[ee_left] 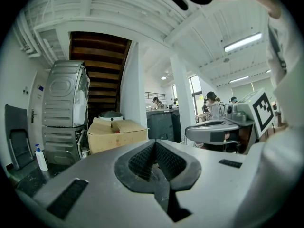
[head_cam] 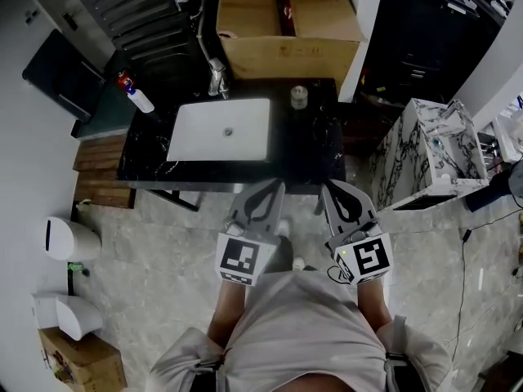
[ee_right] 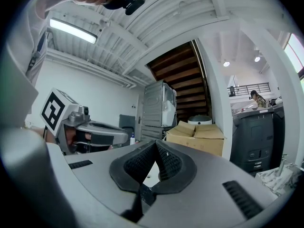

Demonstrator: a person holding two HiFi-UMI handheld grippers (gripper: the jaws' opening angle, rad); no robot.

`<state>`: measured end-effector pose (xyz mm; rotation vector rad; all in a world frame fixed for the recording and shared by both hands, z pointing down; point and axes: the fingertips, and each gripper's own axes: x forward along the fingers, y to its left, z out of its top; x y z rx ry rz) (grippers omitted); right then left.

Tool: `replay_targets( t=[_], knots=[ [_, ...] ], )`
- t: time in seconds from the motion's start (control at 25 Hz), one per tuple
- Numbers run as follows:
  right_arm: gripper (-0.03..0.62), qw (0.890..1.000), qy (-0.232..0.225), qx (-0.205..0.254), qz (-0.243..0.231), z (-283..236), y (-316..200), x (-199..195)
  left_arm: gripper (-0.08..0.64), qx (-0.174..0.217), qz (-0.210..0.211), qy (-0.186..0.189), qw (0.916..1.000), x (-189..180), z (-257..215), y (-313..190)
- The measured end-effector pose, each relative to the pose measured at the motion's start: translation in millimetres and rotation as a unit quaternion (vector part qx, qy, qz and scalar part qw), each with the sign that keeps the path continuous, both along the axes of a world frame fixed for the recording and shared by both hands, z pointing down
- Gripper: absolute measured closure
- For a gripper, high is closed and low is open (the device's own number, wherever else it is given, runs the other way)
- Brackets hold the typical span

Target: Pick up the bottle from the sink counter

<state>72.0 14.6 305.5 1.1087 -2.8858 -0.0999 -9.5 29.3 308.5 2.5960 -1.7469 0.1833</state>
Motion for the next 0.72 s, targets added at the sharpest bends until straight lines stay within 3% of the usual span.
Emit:
replay_targets(
  t=[0.72],
  knots=[
    [0.597, 1.0, 0.007, -0.015, 0.021, 16.1, -77.8, -25.3, 0.558, -0.005, 0.022, 0.021, 0.9995, -26.6, 14.1, -81.0]
  ],
)
